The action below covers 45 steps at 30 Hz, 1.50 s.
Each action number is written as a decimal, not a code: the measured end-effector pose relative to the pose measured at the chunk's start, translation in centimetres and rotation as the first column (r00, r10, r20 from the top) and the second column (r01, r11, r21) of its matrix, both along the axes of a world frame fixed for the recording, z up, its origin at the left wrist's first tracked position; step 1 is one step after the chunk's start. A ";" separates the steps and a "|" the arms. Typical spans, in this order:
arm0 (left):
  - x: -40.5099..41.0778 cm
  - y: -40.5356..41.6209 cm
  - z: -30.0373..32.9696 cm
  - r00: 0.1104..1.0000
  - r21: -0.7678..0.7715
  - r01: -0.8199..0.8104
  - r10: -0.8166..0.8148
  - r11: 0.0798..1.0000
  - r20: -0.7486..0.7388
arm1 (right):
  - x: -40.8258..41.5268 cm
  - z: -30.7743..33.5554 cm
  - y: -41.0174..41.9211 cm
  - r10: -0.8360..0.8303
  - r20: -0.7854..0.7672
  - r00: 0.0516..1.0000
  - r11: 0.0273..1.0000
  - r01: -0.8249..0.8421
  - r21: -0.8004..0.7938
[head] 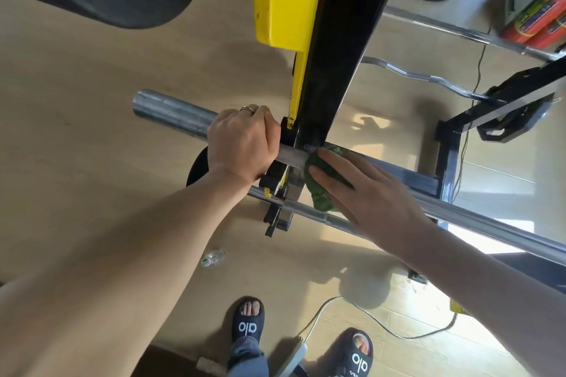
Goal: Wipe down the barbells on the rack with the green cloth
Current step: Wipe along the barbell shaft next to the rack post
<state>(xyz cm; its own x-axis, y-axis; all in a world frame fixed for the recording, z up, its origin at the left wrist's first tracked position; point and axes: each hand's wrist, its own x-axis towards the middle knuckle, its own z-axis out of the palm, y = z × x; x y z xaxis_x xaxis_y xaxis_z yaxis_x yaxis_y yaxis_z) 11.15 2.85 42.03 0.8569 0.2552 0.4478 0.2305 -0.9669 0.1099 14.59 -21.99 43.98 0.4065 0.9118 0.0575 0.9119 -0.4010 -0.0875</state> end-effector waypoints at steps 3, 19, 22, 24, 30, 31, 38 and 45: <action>0.0 0.2 0.0 1.000 -0.012 0.012 -0.012 1.000 -0.002 | 0.7 0.2 -2.7 0.020 0.012 1.000 0.999 -0.021 0.042; 0.0 0.0 0.1 1.000 -0.019 -0.006 0.006 1.000 0.014 | 1.0 0.4 -2.4 0.047 0.010 0.999 0.999 -0.047 -0.023; 0.1 -0.2 0.2 0.999 -0.021 -0.018 0.019 1.000 0.044 | 0.8 0.2 -1.8 0.047 0.061 0.997 0.999 -0.047 0.002; 0.2 -0.3 0.3 0.998 -0.022 -0.025 0.026 0.999 0.060 | 0.3 -0.1 0.8 0.005 0.032 0.999 1.000 -0.006 0.023; 0.0 -0.1 0.2 0.999 -0.029 0.009 -0.008 1.000 0.043 | 1.0 -0.3 1.5 0.050 0.040 0.998 0.998 -0.051 0.025; 0.1 0.0 0.2 0.999 -0.030 0.006 -0.005 1.000 0.042 | 1.3 -0.3 0.1 0.085 0.056 0.995 0.996 -0.085 0.000; 0.2 -0.2 -0.2 0.999 -0.035 -0.024 0.026 0.999 0.048 | 0.6 -0.5 1.4 0.079 0.088 0.993 0.996 -0.082 0.030; 0.1 -0.1 -0.2 0.998 -0.022 0.008 -0.006 1.000 0.069 | 1.3 -0.1 -0.4 0.114 0.080 0.990 0.994 -0.113 -0.010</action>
<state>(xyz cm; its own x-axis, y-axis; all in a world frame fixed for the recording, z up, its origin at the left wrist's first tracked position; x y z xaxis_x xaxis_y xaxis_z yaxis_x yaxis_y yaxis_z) 11.30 2.77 41.85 0.8259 0.2598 0.5005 0.2150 -0.9656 0.1464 15.85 -22.41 43.86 0.2947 0.9522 0.0804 0.9555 -0.2948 -0.0106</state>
